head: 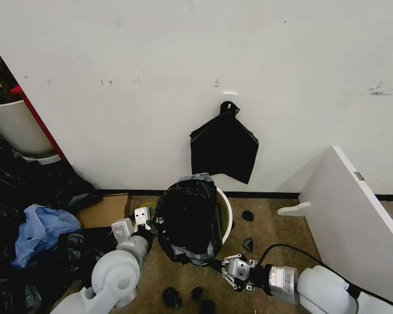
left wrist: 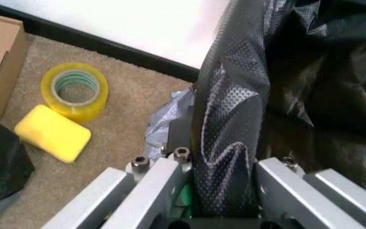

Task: Place the garbage bag over the trash bin.

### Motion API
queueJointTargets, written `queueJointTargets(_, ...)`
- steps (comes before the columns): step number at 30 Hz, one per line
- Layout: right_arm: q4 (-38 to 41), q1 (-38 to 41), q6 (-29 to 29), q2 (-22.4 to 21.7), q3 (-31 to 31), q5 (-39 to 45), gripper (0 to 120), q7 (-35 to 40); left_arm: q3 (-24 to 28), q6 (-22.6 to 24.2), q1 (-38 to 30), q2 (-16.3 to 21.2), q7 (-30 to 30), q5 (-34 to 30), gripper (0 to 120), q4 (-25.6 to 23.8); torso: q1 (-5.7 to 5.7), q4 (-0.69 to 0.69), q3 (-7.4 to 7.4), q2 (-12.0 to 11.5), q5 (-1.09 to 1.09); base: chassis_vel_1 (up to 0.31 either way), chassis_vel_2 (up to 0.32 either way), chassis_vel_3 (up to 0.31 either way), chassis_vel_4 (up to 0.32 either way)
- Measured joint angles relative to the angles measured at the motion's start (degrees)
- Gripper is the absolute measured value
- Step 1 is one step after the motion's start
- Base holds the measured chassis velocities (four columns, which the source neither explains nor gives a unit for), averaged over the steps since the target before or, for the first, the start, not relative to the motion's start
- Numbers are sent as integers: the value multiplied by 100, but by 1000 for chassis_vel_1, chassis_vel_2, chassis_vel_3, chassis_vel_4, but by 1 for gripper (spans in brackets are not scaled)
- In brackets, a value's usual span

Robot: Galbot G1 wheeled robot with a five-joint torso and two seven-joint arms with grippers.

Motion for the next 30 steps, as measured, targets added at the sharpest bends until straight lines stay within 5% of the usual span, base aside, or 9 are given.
queueJointTargets(24, -1042, 96, 100, 99, 375, -593, 0, 360, -14, 101, 211, 106, 20, 39, 1, -179, 0, -1, 0, 0, 1, 0, 0, 0, 0)
queueJointTargets(30, -820, 9, -536, 29, 498, 5, 23, 1142, -48, -51, 287, 34, 31, 320, 1, -159, 0, 1, 0, 0, 1, 0, 0, 0, 0)
